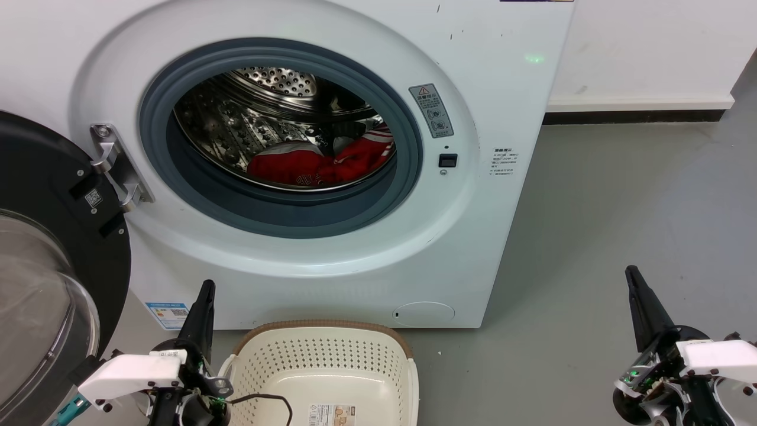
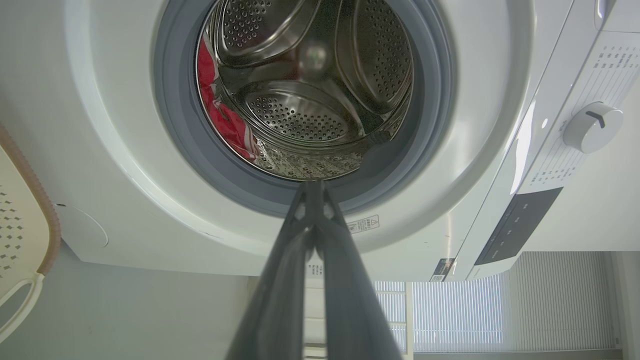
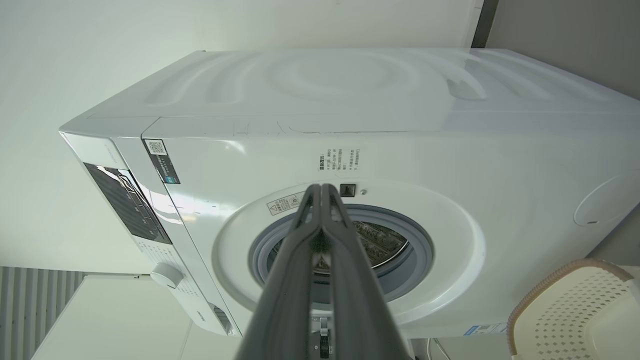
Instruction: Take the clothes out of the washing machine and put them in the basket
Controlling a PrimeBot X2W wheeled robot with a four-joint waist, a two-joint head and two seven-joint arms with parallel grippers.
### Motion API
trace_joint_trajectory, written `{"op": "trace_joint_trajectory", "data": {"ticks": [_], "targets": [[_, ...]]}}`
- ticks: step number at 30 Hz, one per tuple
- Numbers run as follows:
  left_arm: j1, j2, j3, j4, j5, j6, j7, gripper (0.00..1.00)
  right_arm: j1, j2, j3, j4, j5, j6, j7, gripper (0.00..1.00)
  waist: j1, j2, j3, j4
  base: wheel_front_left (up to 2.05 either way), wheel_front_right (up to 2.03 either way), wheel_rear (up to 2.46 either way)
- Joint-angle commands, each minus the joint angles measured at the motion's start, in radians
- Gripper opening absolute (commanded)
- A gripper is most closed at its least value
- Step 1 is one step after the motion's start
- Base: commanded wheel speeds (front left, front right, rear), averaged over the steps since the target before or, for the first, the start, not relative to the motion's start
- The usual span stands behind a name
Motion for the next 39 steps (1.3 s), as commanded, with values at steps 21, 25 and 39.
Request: {"op": "trace_joint_trajectory", "data": {"ticks": [21, 25, 39], "targets": [[-0.006, -0.002, 0.002, 0.0, 0.002, -0.004, 0.004, 0.0, -0.012, 0.004, 0.0, 0.002, -0.004, 0.0, 0.0, 0.0, 0.0, 0.0, 0.0, 0.0, 0.0, 0.0, 0.0], [-0.006, -0.002, 0.002, 0.0, 0.002, -0.004, 0.004, 0.0, -0.012, 0.004, 0.0, 0.002, -0.004, 0.0, 0.0, 0.0, 0.0, 0.0, 0.0, 0.0, 0.0, 0.0, 0.0], [0.03, -0.003, -0.008, 0.015, 0.012, 0.0, -0.019, 1.0, 0.027, 0.0, 0.009, 0.013, -0.008, 0.0, -0.019, 1.0, 0.0, 0.0, 0.001, 0.0, 0.0, 0.0, 0.0]]}}
